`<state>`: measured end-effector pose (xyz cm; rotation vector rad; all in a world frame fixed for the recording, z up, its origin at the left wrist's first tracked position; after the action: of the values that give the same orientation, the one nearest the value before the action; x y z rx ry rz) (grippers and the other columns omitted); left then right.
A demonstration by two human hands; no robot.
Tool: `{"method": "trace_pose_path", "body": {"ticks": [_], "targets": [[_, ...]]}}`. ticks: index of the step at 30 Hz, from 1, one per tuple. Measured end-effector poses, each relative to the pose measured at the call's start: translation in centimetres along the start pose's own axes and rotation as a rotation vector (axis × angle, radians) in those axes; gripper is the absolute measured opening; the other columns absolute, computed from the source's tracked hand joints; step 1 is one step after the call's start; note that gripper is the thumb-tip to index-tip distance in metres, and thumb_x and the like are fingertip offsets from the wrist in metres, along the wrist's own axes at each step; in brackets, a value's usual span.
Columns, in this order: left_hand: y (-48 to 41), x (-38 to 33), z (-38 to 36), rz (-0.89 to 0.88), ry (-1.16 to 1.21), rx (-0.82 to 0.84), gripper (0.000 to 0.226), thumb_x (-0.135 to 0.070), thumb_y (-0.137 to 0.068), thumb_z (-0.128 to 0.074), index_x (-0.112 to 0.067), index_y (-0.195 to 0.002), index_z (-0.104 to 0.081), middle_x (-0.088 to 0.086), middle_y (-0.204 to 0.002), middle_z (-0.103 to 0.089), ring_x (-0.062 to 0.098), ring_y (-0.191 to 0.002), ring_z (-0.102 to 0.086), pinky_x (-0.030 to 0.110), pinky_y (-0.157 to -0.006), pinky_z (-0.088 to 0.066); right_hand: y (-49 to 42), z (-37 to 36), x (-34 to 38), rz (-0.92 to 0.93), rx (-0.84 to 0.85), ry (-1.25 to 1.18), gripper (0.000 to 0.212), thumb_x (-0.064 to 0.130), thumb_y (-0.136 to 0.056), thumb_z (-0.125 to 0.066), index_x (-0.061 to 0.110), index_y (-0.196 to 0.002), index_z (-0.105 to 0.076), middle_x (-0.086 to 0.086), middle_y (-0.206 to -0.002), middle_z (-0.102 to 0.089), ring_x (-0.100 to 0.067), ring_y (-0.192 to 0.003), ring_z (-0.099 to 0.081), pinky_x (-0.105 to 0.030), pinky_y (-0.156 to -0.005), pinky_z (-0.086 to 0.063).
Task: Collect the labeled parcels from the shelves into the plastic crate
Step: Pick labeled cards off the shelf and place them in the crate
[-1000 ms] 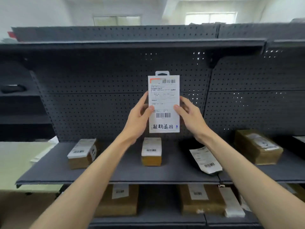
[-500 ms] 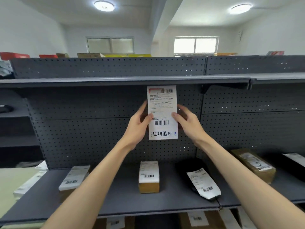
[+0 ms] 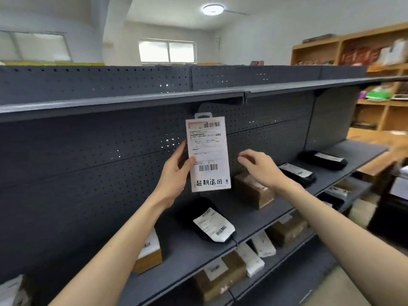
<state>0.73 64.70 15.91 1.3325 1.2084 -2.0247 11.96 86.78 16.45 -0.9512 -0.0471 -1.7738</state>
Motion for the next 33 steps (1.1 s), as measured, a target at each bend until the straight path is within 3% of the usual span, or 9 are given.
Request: {"method": "trace_pose_path", "body": {"ticks": [6, 9, 13, 19, 26, 29, 33], "targets": [[-1.2, -1.4, -13.1, -0.046, 0.145, 0.284, 0.06, -0.01, -0.105, -0.051, -0.037, -0.155, -0.034, -0.004, -0.125, -0.07, 0.008, -0.116, -0.066, 0.018, -0.087, -0.054, 6.8, 12.0, -8.4, -0.214, -0.051, 0.578, 0.036, 0.048, -0.1, -0.044, 0.019, -0.113, -0.062, -0.006, -0.113, -0.064, -0.029, -0.104, -0.061, -0.045, -0.083, -0.052], [-1.2, -3.3, -20.0, -0.071, 0.217, 0.401, 0.06, -0.009, -0.105, -0.05, -0.04, -0.154, -0.035, -0.005, -0.122, -0.07, 0.006, -0.11, -0.068, 0.027, -0.085, -0.059, 10.5, 18.0, -11.4, -0.331, -0.061, 0.733, 0.04, 0.051, -0.1, -0.042, 0.016, -0.109, -0.06, -0.009, -0.107, -0.063, -0.033, -0.099, -0.061, -0.046, -0.078, -0.053], [-1.2, -5.8, -28.6, -0.094, 0.316, 0.523, 0.059, -0.008, -0.105, -0.05, -0.042, -0.151, -0.037, -0.004, -0.12, -0.07, 0.009, -0.109, -0.07, 0.031, -0.085, -0.06, 14.4, 24.9, -15.1, -0.514, -0.08, 0.889, 0.045, 0.053, -0.1, -0.039, 0.017, -0.114, -0.061, -0.01, -0.118, -0.062, -0.033, -0.107, -0.06, -0.039, -0.078, -0.048], [-2.5, -8.3, -40.9, -0.141, 0.367, 0.661, 0.061, -0.009, -0.105, -0.049, -0.038, -0.155, -0.032, 0.0, -0.123, -0.067, 0.003, -0.103, -0.07, 0.019, -0.072, -0.058, 17.5, 32.8, -21.8, -0.685, -0.071, 0.952, 0.042, 0.054, -0.102, -0.034, 0.019, -0.101, -0.057, -0.007, -0.11, -0.065, -0.029, -0.099, -0.061, -0.036, -0.072, -0.044], [-6.1, -9.6, -54.0, -0.165, 0.388, 0.728, 0.06, -0.013, -0.105, -0.05, -0.038, -0.156, -0.031, 0.004, -0.126, -0.067, 0.013, -0.108, -0.07, 0.025, -0.074, -0.06, 17.7, 41.6, -29.9, -0.733, -0.14, 0.932, 0.05, 0.058, -0.101, -0.035, 0.017, -0.116, -0.061, -0.004, -0.113, -0.064, -0.022, -0.101, -0.061, -0.036, -0.074, -0.048], [-7.6, -9.5, -59.0, -0.181, 0.394, 0.705, 0.06, -0.014, -0.105, -0.05, -0.037, -0.156, -0.031, 0.001, -0.121, -0.069, 0.016, -0.11, -0.07, 0.033, -0.082, -0.062, 17.4, 43.9, -33.5, -0.75, -0.164, 0.921, 0.052, 0.058, -0.101, -0.034, 0.016, -0.117, -0.06, -0.005, -0.114, -0.064, -0.023, -0.101, -0.061, -0.041, -0.083, -0.053], [-9.0, -8.4, -64.8, -0.153, 0.437, 0.687, 0.058, -0.012, -0.105, -0.05, -0.039, -0.154, -0.034, -0.004, -0.117, -0.072, 0.013, -0.108, -0.07, 0.035, -0.085, -0.062, 16.8, 45.4, -38.5, -0.762, -0.154, 0.909, 0.053, 0.057, -0.101, -0.032, 0.014, -0.115, -0.061, -0.007, -0.112, -0.064, -0.024, -0.099, -0.061, -0.041, -0.081, -0.052]]}}
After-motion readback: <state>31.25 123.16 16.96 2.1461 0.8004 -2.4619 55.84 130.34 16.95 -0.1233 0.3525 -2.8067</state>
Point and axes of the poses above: each hand's wrist, its own y-axis away from the middle knuckle, its own z-axis out of the back of the hand, x = y × z, the point moved 4 cm from there along -y, towards the middle knuckle
